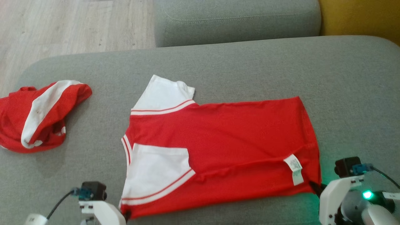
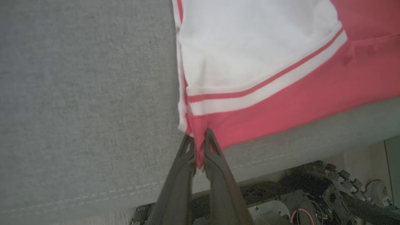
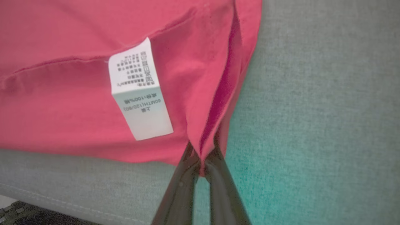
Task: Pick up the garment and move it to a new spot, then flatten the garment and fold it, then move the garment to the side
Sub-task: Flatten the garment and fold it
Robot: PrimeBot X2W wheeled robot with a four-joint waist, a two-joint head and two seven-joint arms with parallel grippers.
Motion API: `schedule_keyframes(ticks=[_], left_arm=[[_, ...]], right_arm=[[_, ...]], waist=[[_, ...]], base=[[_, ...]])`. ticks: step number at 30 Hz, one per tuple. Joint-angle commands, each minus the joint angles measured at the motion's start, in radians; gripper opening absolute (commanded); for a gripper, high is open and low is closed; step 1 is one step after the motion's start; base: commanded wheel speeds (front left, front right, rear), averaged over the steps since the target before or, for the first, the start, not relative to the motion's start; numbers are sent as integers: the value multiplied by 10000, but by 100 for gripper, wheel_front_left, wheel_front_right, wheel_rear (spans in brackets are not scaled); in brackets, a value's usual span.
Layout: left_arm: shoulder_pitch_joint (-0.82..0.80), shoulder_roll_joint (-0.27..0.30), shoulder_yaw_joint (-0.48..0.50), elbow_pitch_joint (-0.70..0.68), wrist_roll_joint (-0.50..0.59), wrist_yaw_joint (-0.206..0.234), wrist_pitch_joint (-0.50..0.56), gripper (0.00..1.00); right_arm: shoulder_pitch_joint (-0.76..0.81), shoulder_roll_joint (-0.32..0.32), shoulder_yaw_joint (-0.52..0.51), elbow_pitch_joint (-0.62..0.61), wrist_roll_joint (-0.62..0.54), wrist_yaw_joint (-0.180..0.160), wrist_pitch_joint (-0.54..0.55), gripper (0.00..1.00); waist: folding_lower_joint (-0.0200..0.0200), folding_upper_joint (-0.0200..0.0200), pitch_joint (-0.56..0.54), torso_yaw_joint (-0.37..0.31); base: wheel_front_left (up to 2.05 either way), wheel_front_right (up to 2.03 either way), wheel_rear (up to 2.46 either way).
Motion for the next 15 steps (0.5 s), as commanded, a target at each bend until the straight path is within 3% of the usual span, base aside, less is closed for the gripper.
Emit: schedule_keyframes(ticks=[1,2,3,11,15], left_arm=[[-265,418,351,-341,-87,109,60,0],[-179,441,346,-471,-161,144,141,35],[-124,471,339,-554,-205,175,210,99],[-1351,1295,662,-1325,438,258,516,100],[-3091,1507,1030,-1348,818,-185,720,100]], right_arm=[[-39,-346,60,-434,42,73,148,27],[58,-361,-30,-593,61,73,250,100],[139,-346,-143,-742,68,73,308,100],[149,31,-1274,-2464,106,73,303,100],[-814,344,-1888,-3168,173,73,-84,100]], waist=[[0,0,3,3],[0,0,4,4],[0,0,5,5],[0,0,353,60],[0,0,885,-68]], base=[[0,0,0],[0,0,0],[0,0,0],[0,0,0],[0,0,0]])
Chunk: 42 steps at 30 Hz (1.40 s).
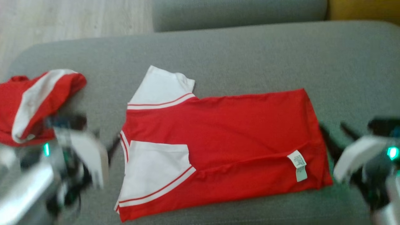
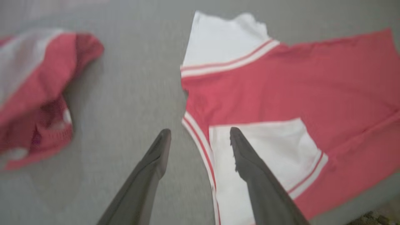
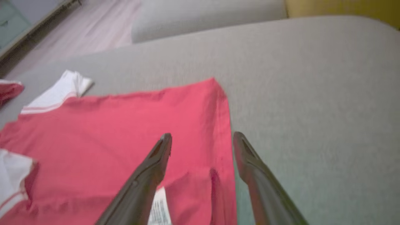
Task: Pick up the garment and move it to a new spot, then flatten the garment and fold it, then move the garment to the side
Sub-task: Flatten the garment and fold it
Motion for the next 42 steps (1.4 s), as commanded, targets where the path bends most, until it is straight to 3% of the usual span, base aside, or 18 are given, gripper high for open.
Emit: schedule_keyframes(ticks=[1,5,8,9,15,23,27,35,37,38,39,40,42], left_arm=[[-1140,360,630,-71,112,-222,75,100],[-3190,-228,492,1165,237,-1408,388,100],[-4652,-816,293,2448,377,-2289,509,100],[-5525,-1162,171,3413,477,-2770,597,100],[-7366,-2060,-183,5968,629,-3797,747,100],[-8363,-2480,-544,7791,295,-4251,829,100],[-8748,-2423,-840,8349,267,-4287,644,100],[-9266,-2205,-1517,9038,65,-4293,449,100],[-9312,-2177,-1645,9210,-99,-4293,561,100],[-9329,-2172,-1723,9273,-174,-4293,640,100],[-9330,-2187,-1918,9341,-347,-4294,908,40],[-9344,-2189,-2020,9330,-412,-4294,992,0],[-9406,-2156,-2223,9275,-425,-4294,907,0]], right_arm=[[-971,-100,-8,-315,-54,73,-152,100],[-2598,196,-164,653,-232,73,-319,100],[-3854,244,-103,1819,-348,73,-275,100],[-4660,282,32,2611,-329,73,-230,100],[-6372,362,1189,4687,134,73,259,100],[-7140,352,2528,5646,778,73,228,100],[-7353,336,3076,5942,1100,73,135,100],[-7517,202,4268,6018,1891,73,230,91],[-7550,139,4506,6014,2057,73,272,82],[-7561,110,4625,6000,2153,73,303,72],[-7576,9,4844,5959,2323,73,308,44],[-7587,-52,4920,5930,2383,73,209,0],[-7617,-175,4986,5935,2430,73,-134,0]], waist=[[0,0,406,-122],[0,0,1231,-239],[0,0,1858,-329],[0,0,2247,-420],[0,0,3019,-685],[0,0,3477,-1109],[0,0,3668,-1343],[0,0,3913,-1694],[0,0,3947,-1735],[0,0,3964,-1743],[0,0,3969,-1720],[0,0,3956,-1688],[0,0,3879,-1614]], base=[[0,0,0],[0,0,0],[0,0,0],[0,0,0],[0,0,0],[0,0,0],[0,0,0],[0,0,0],[0,0,0],[0,0,0],[0,0,0],[0,0,0],[0,0,0]])
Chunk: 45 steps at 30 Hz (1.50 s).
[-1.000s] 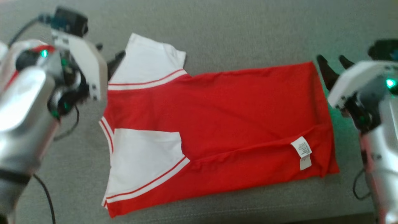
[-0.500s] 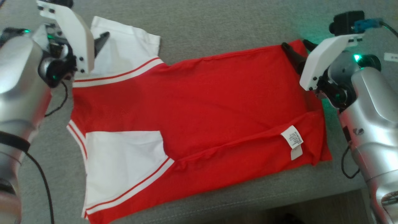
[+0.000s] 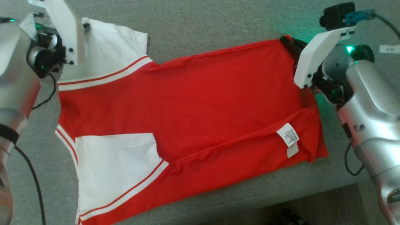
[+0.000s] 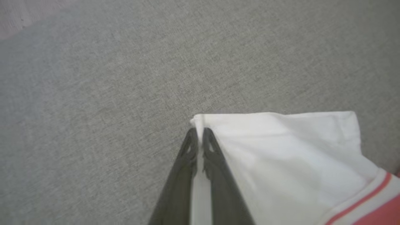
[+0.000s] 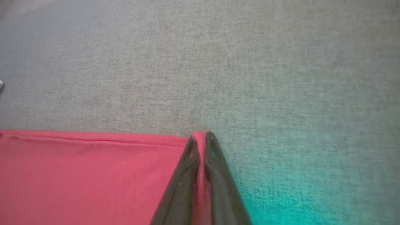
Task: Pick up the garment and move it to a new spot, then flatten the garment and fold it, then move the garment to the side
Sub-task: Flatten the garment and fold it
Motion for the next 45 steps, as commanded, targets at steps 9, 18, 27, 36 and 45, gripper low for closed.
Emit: schedule_keyframes(ticks=[9,18,27,36,45], left_arm=[[-738,343,160,841,418,14,-2255,0],[-158,97,-136,872,-100,14,-2907,0],[860,749,-1176,-858,-915,14,-2218,0],[1974,2439,-2404,-4159,-2258,14,-931,0],[3105,3221,-2882,-5983,-3167,14,224,0]], right_arm=[[284,-65,-284,917,-275,71,-2229,0],[576,186,-457,1787,-444,71,-3379,0],[1531,-172,16,1608,-159,71,-3697,0],[2635,-879,592,1266,235,71,-3464,0],[3027,-1354,1124,866,492,71,-2854,0]], waist=[[-1,0,-622,396],[-1,0,-1600,841],[-1,0,-2775,1262],[-1,0,-3689,1750],[-1,0,-3961,1827]], base=[[0,0,0],[0,0,0],[0,0,0],[0,0,0],[0,0,0]])
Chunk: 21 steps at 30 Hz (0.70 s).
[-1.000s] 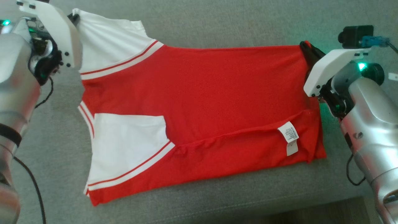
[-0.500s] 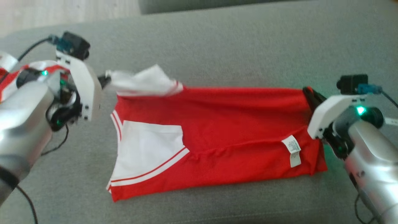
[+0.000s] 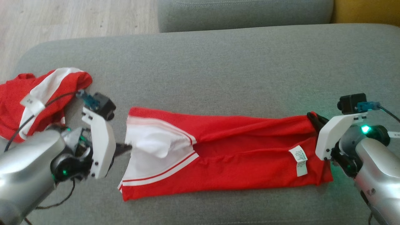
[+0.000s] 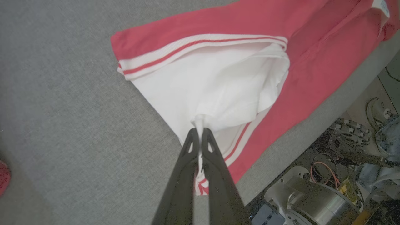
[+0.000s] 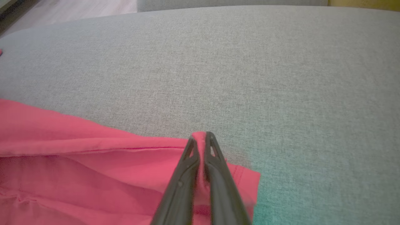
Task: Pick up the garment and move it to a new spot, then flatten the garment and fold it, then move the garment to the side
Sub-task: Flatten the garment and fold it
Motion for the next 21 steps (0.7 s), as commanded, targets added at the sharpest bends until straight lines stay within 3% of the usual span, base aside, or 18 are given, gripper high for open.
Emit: schedule_keyframes(ticks=[1,7,8,9,10,11,16,21], left_arm=[[-360,550,461,-292,-145,12,118,0],[188,723,397,-527,-447,12,345,0],[292,697,391,-504,-487,15,321,0],[397,661,386,-460,-528,25,295,25],[495,625,377,-412,-548,28,291,60],[679,555,360,-312,-583,31,303,100],[831,570,396,-203,-536,37,112,100],[834,711,767,-356,-325,269,-849,100]], right_arm=[[-33,-235,130,-325,77,67,63,0],[247,-424,495,-557,272,67,740,0],[316,-453,559,-628,328,67,887,9],[387,-488,620,-696,382,67,1048,49],[447,-533,689,-782,421,67,1189,95],[589,-615,844,-967,521,67,1522,100],[870,-1017,927,-1416,496,67,2054,100],[1090,-1178,172,-1920,452,67,1536,100]], waist=[[0,0,-67,-42],[0,0,-236,-91],[0,0,-269,-102],[0,0,-299,-113],[0,0,-323,-122],[0,0,-388,-135],[0,0,-636,-144],[0,0,-832,-120]], base=[[0,0,0],[0,0,0],[0,0,0],[0,0,0],[0,0,0],[0,0,0],[0,0,0],[0,0,0]])
